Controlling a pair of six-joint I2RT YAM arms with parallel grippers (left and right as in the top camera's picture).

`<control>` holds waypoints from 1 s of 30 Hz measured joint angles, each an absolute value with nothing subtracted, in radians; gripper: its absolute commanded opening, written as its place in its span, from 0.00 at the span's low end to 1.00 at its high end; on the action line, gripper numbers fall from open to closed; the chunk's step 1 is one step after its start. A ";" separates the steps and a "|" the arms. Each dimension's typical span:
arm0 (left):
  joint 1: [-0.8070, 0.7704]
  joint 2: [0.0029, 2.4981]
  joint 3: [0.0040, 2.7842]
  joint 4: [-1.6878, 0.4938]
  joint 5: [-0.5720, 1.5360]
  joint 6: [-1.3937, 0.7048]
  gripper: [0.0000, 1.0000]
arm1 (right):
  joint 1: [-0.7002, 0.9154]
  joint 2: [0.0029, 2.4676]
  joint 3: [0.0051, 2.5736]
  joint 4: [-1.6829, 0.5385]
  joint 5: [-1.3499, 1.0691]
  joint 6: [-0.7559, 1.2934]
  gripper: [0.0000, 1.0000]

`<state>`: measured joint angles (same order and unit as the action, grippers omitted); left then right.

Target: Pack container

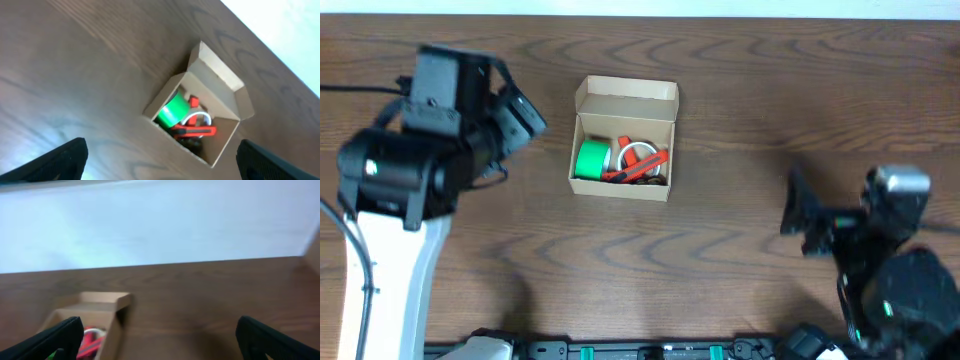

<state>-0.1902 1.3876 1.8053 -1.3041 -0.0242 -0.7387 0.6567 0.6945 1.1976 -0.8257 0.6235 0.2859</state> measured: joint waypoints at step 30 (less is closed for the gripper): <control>0.113 2.117 1.806 -0.934 0.569 -0.605 0.05 | 0.081 1.781 1.381 -0.602 -0.266 0.435 0.01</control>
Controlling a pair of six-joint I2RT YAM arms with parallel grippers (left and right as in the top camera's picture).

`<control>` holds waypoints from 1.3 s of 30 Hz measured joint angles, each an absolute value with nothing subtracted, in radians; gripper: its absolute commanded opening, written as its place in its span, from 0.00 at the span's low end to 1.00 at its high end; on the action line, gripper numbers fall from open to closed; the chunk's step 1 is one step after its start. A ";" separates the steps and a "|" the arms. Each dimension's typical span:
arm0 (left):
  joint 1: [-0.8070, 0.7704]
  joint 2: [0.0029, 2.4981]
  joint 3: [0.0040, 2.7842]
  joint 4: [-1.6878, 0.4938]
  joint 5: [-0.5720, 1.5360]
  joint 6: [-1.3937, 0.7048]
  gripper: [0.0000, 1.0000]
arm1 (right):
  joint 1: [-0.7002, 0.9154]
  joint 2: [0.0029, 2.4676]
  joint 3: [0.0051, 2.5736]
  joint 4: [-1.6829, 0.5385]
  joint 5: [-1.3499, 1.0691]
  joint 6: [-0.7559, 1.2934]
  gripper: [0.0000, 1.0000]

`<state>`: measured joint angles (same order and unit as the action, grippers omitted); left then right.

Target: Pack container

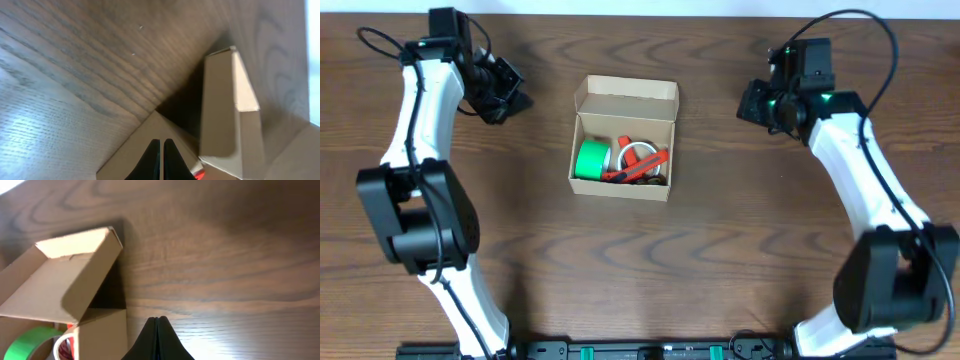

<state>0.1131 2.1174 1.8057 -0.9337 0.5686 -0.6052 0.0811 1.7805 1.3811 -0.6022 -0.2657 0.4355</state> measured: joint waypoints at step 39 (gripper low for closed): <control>0.005 2.320 1.806 -0.755 0.742 -0.632 0.05 | 0.208 2.129 1.386 -0.209 -0.535 0.838 0.01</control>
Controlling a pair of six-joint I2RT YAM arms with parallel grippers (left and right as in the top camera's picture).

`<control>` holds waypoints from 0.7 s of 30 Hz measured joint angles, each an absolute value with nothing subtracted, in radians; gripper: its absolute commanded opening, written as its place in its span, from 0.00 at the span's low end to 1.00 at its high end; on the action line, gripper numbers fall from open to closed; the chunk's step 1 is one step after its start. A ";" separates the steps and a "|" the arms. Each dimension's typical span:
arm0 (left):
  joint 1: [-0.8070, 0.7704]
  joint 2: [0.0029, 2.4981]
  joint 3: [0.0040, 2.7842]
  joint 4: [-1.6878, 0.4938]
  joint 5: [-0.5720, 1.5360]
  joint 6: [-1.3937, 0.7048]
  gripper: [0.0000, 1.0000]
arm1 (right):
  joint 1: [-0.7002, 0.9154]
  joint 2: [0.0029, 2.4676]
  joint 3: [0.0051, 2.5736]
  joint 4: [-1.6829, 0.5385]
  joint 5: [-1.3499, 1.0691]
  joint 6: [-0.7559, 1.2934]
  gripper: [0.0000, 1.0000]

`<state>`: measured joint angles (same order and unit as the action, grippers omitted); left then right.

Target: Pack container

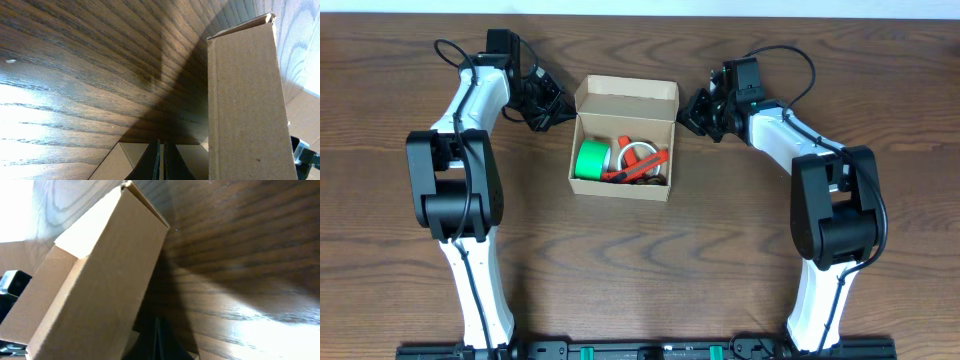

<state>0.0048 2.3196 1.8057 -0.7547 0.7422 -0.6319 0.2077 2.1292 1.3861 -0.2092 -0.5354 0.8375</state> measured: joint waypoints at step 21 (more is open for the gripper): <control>-0.004 2.320 1.806 -0.651 0.801 -0.632 0.05 | 0.234 2.180 1.387 0.037 -0.516 0.865 0.01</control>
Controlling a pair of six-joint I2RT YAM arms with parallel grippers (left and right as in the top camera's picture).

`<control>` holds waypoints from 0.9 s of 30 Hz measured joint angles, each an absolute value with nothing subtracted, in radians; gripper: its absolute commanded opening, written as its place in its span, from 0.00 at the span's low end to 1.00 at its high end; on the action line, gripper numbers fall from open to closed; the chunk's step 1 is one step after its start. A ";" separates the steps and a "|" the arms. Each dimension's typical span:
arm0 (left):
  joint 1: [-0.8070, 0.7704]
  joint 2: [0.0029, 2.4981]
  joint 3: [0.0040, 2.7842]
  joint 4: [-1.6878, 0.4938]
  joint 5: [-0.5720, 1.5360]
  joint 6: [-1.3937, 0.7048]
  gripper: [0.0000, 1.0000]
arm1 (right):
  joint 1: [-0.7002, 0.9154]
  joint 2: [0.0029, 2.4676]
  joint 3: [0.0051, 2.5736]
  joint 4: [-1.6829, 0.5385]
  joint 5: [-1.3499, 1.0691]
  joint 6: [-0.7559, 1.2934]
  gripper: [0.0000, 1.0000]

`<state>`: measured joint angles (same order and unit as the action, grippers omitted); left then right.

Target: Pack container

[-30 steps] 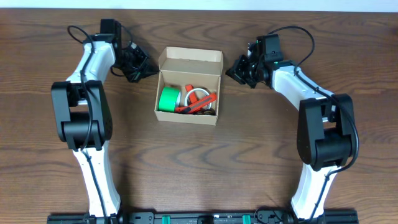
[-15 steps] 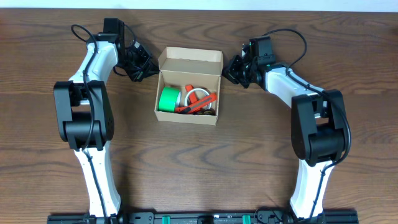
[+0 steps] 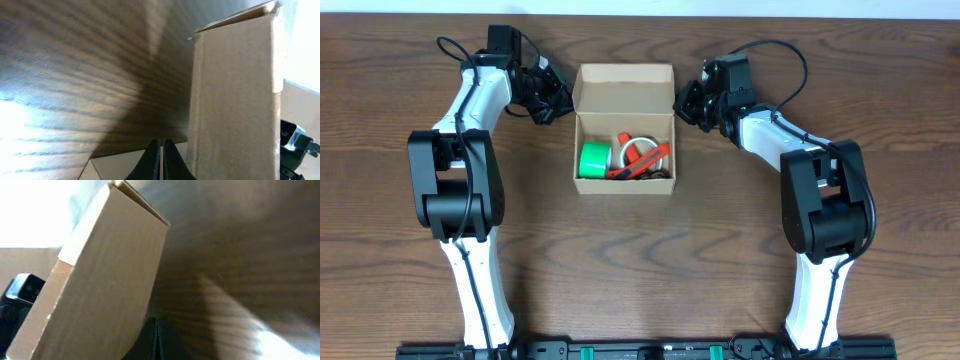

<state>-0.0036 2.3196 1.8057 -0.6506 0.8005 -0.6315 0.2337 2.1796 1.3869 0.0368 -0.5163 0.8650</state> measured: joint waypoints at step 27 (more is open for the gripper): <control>0.078 2.320 1.806 -0.546 1.051 -0.465 0.05 | 0.234 2.182 1.387 0.421 -0.697 0.620 0.01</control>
<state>0.0784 2.3196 1.8065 -0.5465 1.0508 -0.4652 0.2337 2.1818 1.3869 0.4210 -0.6968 0.6197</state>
